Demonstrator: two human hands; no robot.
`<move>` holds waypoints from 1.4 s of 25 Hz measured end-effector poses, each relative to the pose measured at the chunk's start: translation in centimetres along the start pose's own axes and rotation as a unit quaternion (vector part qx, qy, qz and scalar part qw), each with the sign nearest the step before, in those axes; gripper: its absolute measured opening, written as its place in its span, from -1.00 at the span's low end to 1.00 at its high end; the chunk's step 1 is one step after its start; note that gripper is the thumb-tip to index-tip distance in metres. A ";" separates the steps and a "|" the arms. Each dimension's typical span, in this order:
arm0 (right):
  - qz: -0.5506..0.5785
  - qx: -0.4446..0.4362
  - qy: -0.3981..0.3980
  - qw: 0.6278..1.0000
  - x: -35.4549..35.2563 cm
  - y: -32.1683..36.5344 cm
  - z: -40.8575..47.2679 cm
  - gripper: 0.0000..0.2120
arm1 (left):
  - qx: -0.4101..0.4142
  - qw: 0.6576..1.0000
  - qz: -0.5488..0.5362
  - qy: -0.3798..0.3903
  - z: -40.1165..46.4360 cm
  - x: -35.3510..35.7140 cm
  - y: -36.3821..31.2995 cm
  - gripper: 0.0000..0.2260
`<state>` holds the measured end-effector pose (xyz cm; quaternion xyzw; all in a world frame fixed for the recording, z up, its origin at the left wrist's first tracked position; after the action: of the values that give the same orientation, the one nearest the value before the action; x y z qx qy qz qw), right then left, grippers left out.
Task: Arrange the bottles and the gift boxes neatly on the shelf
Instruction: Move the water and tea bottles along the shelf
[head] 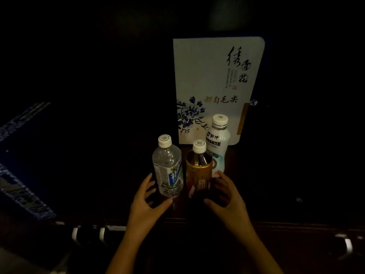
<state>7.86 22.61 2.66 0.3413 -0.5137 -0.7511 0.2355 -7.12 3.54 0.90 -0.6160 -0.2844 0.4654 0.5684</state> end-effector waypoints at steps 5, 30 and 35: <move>0.012 -0.004 0.023 1.000 2.0 -0.2 2.7 -0.18 | 0.007 0.999 -0.010 0.038 2.9 2.3 -0.1 -0.27; 0.050 0.056 -0.055 0.996 -0.6 -0.8 -0.7 -0.46 | -0.015 0.994 -0.102 -0.041 -3.1 0.5 -0.8 -0.40; 0.049 0.067 -0.122 0.989 -5.0 0.8 -7.6 -0.44 | -0.066 0.986 -0.151 -0.002 -8.1 2.1 -3.0 -0.46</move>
<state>16.87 21.22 3.00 0.2368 -0.6041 -0.7382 0.1846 1.54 2.44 2.63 -0.6008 -0.4057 0.3557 0.5899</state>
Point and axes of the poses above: each hand's wrist, its own z-axis towards the middle knuckle, its own x-axis out of the palm, y = z × x, the point moved 8 cm from there along z, towards the middle knuckle, and after that the axes turned 2 degrees about -x, right-handed, at the moved point
